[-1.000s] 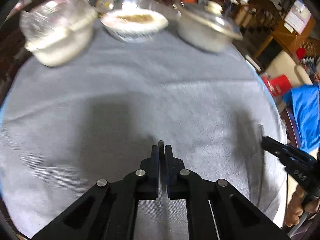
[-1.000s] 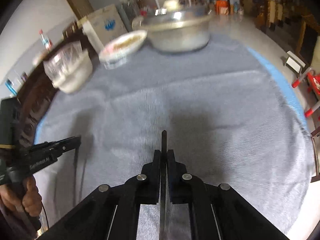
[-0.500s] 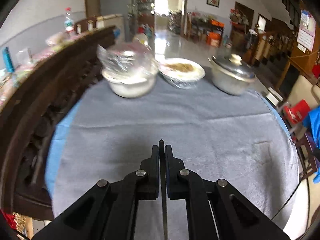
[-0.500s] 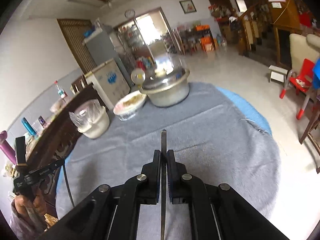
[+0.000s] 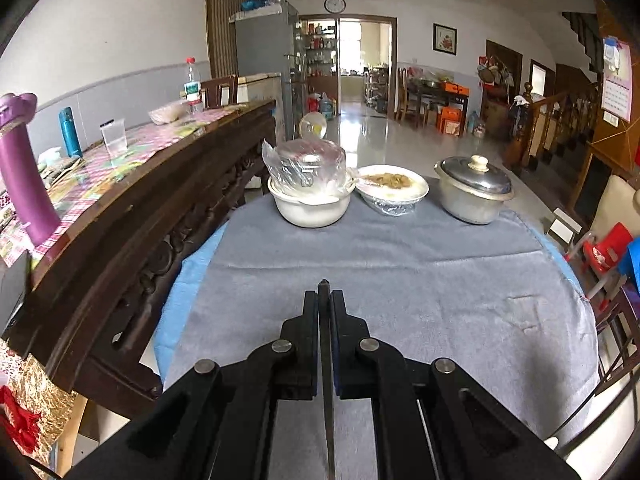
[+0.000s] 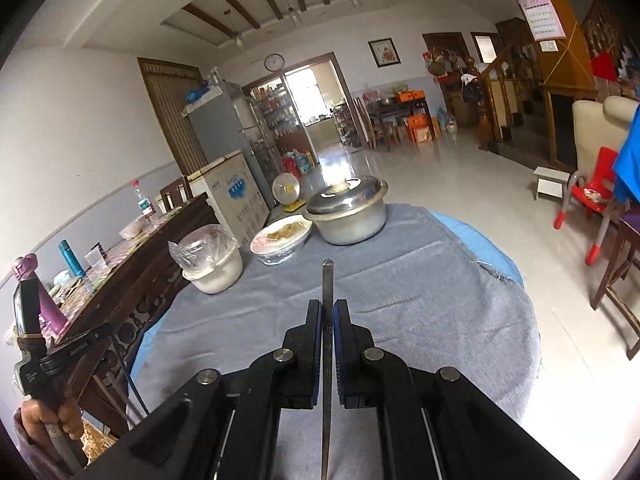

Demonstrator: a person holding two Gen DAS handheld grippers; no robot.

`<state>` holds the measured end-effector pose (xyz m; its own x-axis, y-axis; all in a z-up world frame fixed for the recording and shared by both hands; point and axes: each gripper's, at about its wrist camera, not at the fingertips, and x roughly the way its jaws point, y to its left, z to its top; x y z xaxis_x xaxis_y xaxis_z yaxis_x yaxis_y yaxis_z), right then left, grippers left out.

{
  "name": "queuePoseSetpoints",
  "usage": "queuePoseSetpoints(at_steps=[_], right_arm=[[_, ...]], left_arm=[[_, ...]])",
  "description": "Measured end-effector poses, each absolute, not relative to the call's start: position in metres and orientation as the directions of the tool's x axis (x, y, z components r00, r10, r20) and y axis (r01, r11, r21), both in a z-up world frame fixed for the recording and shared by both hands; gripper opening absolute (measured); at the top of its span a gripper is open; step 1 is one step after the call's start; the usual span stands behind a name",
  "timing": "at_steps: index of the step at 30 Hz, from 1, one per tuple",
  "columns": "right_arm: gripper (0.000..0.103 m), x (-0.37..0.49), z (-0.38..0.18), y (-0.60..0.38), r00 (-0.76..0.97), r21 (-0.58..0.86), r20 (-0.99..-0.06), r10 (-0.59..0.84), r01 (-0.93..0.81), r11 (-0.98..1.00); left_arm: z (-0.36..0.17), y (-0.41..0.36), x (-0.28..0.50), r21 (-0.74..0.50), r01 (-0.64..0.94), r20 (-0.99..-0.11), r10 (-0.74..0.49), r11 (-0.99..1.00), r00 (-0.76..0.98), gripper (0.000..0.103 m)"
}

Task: Organize utensils
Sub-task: 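Carry both held chopsticks upright toward the grey cup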

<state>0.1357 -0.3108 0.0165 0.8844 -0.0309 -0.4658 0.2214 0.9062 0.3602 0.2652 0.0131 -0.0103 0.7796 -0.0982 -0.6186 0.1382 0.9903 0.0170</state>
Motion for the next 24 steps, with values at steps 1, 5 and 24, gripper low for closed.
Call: queuePoseSetpoints(at_steps=[1,5,24], right_arm=[[0.006,0.133,0.018,-0.31,0.887,0.362,-0.461,-0.028,0.217,0.907],[0.006,0.123,0.027,-0.304,0.899,0.359,-0.438,-0.026,0.201,0.911],[0.007,0.085,0.055,-0.3,0.934,0.382,-0.358,-0.005,0.151,0.912]], left_arm=[[-0.009,0.013,0.261,0.017,0.14,-0.616,-0.1,0.99,0.781,0.005],[-0.002,0.014,0.246,0.005,0.153,-0.605,-0.119,0.988,0.787,0.005],[0.018,-0.003,0.196,-0.071,0.212,-0.584,-0.213,0.975,0.783,0.005]])
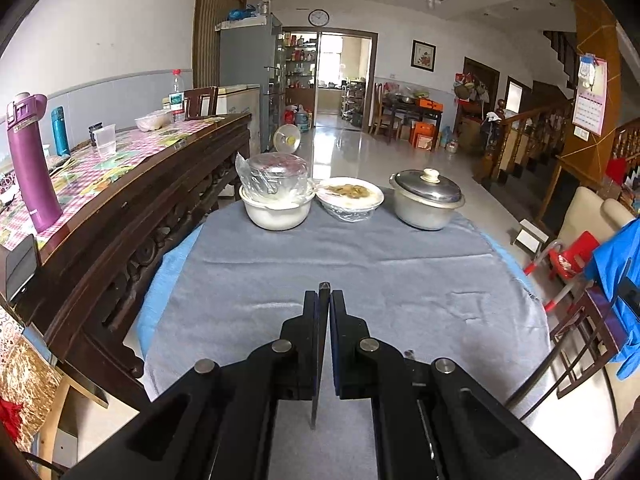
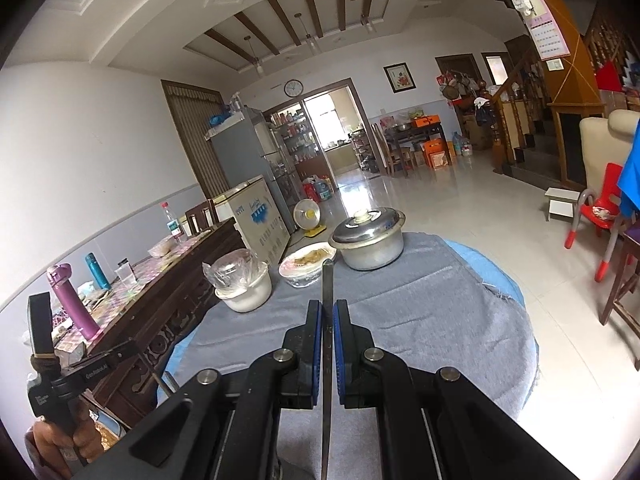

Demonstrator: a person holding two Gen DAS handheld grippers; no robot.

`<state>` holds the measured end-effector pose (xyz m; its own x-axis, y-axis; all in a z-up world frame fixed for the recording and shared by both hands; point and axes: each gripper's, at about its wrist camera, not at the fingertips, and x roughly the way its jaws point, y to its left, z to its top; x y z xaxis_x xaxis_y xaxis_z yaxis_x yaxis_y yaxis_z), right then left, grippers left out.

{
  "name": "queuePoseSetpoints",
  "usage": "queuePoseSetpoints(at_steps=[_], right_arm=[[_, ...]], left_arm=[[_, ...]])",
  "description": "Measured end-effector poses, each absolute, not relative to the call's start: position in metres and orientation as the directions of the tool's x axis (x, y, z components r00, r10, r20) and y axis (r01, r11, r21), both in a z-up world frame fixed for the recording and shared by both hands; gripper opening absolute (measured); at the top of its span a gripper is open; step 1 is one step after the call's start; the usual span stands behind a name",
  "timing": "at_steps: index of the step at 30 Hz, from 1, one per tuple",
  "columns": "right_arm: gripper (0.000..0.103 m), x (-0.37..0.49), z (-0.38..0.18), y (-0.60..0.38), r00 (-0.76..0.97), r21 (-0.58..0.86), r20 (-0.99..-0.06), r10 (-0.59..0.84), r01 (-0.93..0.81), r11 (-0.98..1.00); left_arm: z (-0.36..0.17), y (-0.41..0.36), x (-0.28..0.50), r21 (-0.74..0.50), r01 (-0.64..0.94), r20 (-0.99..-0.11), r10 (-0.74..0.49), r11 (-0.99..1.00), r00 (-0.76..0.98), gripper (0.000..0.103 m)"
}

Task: Organize utensils
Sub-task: 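Carry both held chopsticks upright toward the grey cup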

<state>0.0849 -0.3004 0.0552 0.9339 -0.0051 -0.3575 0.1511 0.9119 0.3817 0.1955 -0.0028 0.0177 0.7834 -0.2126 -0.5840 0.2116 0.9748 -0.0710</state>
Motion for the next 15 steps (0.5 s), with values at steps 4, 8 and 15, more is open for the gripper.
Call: queuePoseSetpoints(at_steps=[4,8,15], right_arm=[[0.007,0.081,0.062,-0.297,0.94,0.38,-0.341,0.003,0.135,0.915],[0.006,0.08,0.067,-0.292,0.944,0.379,-0.33,0.017,0.116,0.918],[0.006,0.077,0.078,-0.287,0.953,0.374,-0.302,0.03,0.09,0.923]], left_arm=[[0.022,-0.002,0.19,-0.109,0.233,-0.58,-0.252,0.966,0.775,0.005],[0.029,-0.002,0.184,-0.13,0.257,-0.569,-0.284,0.958,0.772,0.005],[0.039,0.002,0.179,-0.159,0.276,-0.56,-0.317,0.948,0.765,0.005]])
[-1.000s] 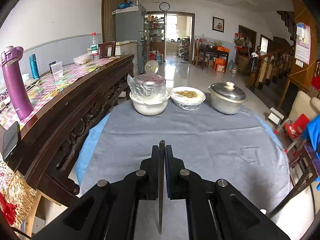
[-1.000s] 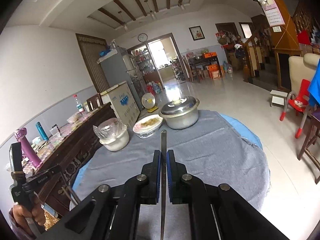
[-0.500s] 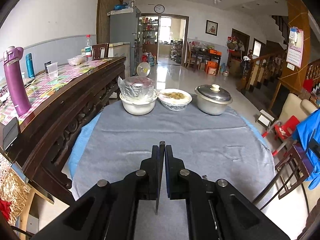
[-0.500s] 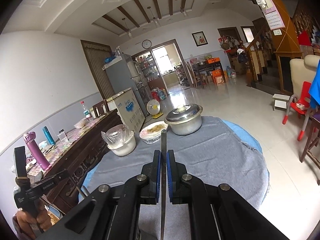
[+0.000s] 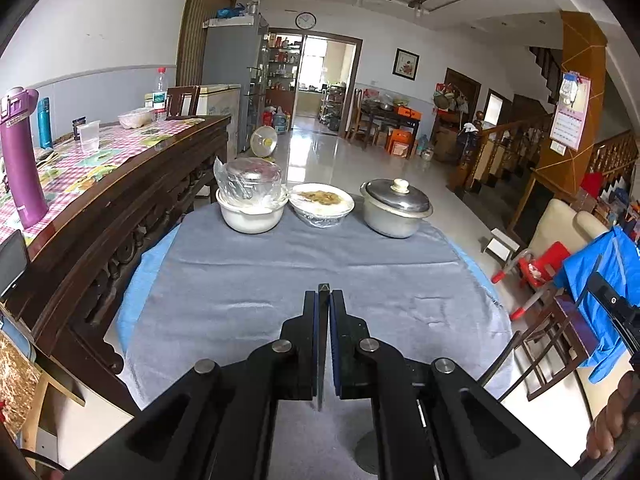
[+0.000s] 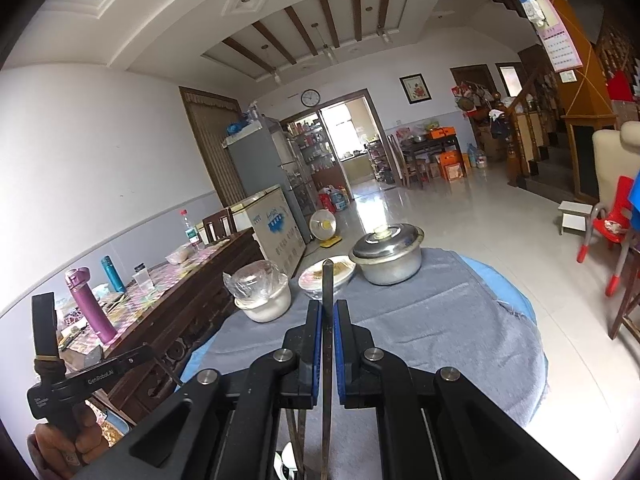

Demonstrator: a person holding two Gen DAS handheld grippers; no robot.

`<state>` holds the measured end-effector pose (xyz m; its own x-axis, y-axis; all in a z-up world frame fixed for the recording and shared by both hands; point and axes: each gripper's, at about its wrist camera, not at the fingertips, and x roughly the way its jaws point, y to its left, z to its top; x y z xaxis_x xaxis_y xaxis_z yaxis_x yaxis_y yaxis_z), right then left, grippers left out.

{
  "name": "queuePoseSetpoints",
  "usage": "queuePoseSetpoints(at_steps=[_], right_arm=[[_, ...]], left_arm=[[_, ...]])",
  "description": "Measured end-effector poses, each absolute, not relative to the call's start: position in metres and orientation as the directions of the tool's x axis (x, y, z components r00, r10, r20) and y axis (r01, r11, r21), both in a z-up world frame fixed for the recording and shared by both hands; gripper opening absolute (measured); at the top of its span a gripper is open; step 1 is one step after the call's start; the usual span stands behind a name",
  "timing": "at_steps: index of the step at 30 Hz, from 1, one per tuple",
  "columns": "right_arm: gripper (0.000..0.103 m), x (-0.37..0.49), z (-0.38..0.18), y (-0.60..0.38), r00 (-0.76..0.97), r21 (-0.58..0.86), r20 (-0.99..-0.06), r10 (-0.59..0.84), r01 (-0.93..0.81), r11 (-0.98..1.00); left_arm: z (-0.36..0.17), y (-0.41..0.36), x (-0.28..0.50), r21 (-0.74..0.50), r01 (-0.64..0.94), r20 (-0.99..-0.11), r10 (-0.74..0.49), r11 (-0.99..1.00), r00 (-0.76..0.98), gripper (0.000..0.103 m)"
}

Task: Organize utensils
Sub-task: 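Carry both held chopsticks upright toward the grey cup, then lower the chopsticks into the grey cup with both tools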

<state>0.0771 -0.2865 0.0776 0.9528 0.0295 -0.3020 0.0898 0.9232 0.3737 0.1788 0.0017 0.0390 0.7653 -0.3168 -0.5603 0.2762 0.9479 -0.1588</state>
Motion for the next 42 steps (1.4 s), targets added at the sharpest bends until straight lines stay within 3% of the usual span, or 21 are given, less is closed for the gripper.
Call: queuePoseSetpoints(at_steps=[13,31,42], right_arm=[[0.007,0.072,0.087,-0.284,0.96,0.37,-0.274,0.049,0.058,0.927],[0.007,0.059,0.099,-0.279,0.972,0.39,-0.216,0.087,0.004,0.921],[0.007,0.062,0.098,-0.268,0.972,0.405,-0.203,0.12,-0.029,0.914]], left_arm=[[0.068,0.011,0.155,-0.167,0.305,-0.511,-0.347,0.938,0.787,0.005],[0.125,0.021,0.103,-0.176,0.417,-0.364,-0.453,0.891,0.814,0.005],[0.132,0.007,0.092,-0.197,0.491,-0.355,-0.529,0.848,0.771,0.005]])
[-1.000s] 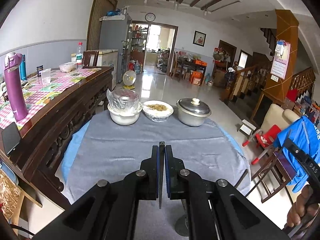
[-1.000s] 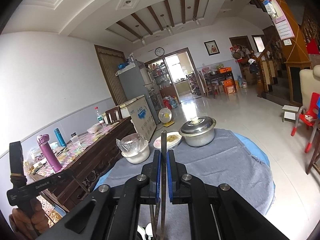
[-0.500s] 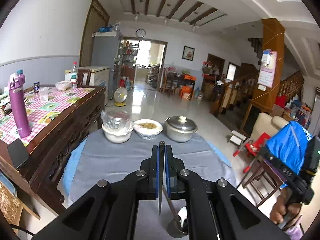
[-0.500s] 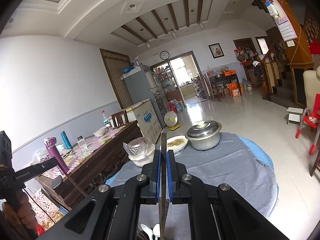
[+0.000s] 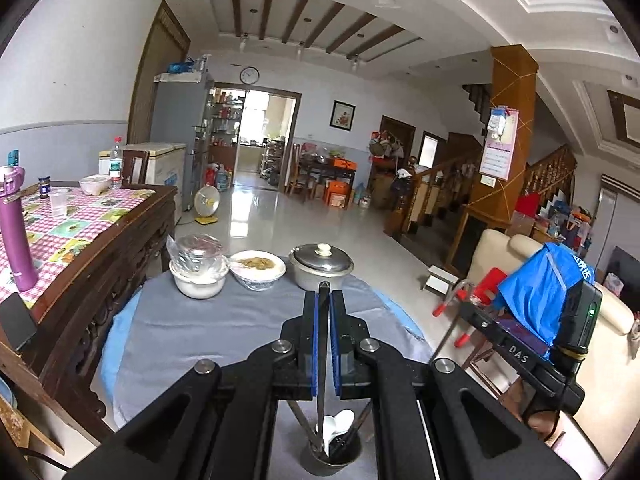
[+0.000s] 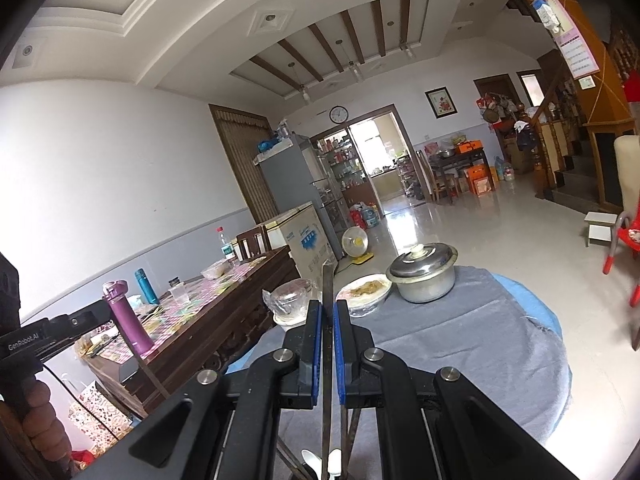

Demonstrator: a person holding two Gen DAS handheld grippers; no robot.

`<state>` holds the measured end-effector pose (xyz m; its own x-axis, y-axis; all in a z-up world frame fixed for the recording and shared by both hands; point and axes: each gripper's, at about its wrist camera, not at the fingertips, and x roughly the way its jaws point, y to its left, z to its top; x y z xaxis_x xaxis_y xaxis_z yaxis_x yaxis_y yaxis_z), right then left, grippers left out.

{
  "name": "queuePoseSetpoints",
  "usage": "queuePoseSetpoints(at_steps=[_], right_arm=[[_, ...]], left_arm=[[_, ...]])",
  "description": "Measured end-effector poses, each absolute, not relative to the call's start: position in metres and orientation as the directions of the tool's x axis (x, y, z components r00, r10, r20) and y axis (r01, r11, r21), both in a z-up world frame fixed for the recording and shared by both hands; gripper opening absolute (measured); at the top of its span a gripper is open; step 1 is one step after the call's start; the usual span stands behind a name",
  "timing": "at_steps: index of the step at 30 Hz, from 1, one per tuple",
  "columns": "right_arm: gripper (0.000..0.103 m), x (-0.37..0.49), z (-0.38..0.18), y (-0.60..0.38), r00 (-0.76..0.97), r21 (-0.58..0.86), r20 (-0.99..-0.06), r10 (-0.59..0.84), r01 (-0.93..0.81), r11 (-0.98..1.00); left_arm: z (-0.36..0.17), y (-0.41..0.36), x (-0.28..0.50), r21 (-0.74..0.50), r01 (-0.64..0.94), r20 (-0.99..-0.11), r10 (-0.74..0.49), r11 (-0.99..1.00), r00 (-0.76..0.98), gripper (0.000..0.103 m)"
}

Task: Organize utensils
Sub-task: 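Lower the chopsticks into the grey cup with both tools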

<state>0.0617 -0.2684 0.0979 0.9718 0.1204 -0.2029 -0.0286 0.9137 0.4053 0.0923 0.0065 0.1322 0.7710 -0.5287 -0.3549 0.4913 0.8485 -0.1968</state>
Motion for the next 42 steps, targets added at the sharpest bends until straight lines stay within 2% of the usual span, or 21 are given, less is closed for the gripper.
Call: queuePoseSetpoints(at_steps=[20,42], right_arm=[[0.007,0.081,0.075,-0.261,0.957,0.413,-0.253,0.14,-0.024,0.91],[0.007,0.079,0.068,-0.257,0.954,0.414,-0.26,0.152,-0.033,0.91]], left_arm=[[0.109,-0.031,0.095,-0.196,0.529,-0.441,-0.556,0.826,0.705,0.005],[0.095,-0.041,0.094,-0.189,0.518,-0.488,-0.538,0.834,0.688,0.005]])
